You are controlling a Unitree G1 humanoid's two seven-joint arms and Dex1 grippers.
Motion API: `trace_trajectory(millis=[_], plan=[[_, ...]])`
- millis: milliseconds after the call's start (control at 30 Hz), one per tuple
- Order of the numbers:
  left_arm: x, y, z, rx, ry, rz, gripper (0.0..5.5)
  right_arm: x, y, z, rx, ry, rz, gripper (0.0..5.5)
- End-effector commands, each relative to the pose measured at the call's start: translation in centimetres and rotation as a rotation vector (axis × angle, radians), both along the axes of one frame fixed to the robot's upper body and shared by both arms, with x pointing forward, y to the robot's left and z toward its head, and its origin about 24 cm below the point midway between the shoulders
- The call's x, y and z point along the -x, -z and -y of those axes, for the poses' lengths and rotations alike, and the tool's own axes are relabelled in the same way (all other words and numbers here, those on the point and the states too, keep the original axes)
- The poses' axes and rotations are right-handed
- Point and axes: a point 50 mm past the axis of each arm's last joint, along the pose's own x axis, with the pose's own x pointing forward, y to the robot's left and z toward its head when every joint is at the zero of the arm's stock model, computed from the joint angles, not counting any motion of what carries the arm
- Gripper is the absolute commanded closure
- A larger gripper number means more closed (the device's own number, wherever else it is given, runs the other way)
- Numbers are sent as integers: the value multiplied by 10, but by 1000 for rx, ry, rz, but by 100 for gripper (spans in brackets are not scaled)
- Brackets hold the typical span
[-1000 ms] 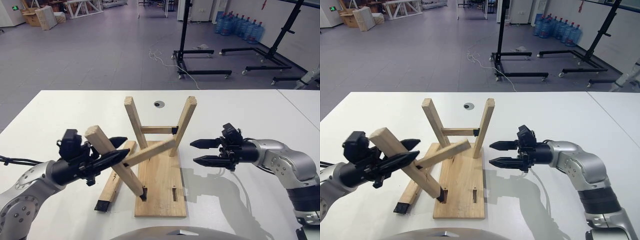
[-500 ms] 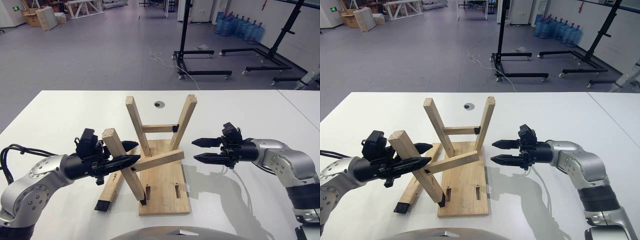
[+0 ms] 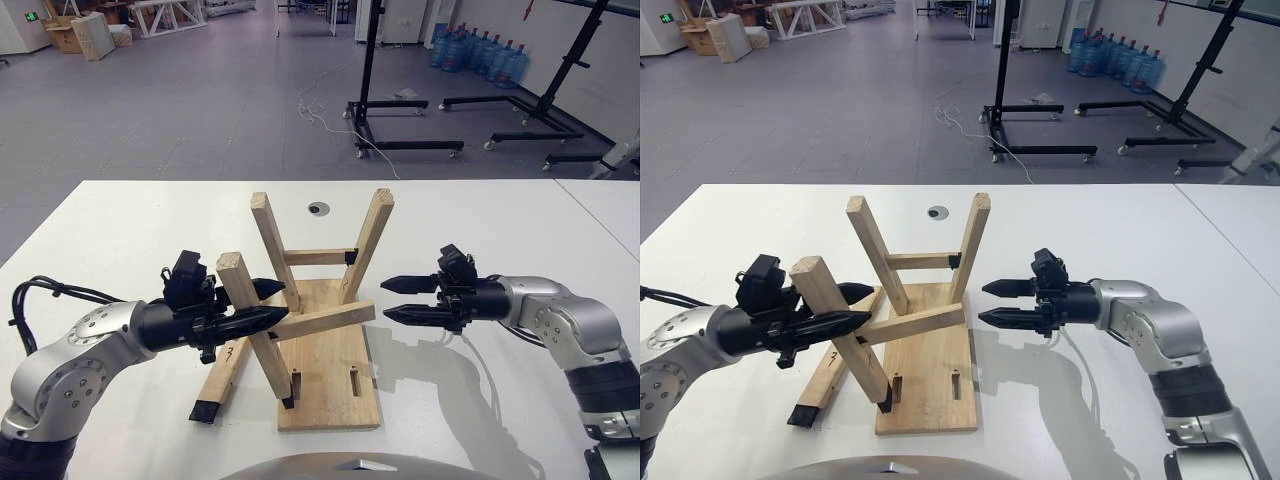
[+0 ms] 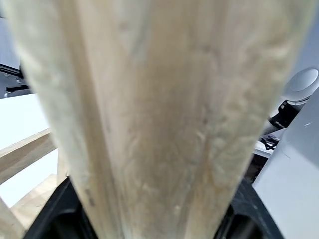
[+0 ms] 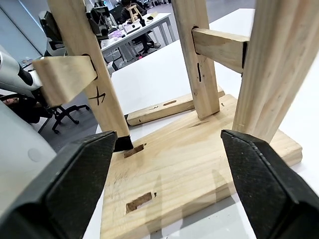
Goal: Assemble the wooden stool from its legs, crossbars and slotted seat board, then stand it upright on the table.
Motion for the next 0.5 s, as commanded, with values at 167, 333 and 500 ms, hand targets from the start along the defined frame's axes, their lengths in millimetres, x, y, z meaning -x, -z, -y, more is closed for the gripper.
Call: trace_trajectory(millis=[167, 333, 500], plan=[[-10, 8, 4, -70, -22, 12, 346, -7, -3, -1, 5, 39, 37, 167], [-13, -9, 3, 36, -10, 37, 346, -6, 0, -2, 5, 46, 28, 167], [-15, -11, 9, 52, 18, 32, 346, -6, 0, -3, 5, 51, 28, 167]])
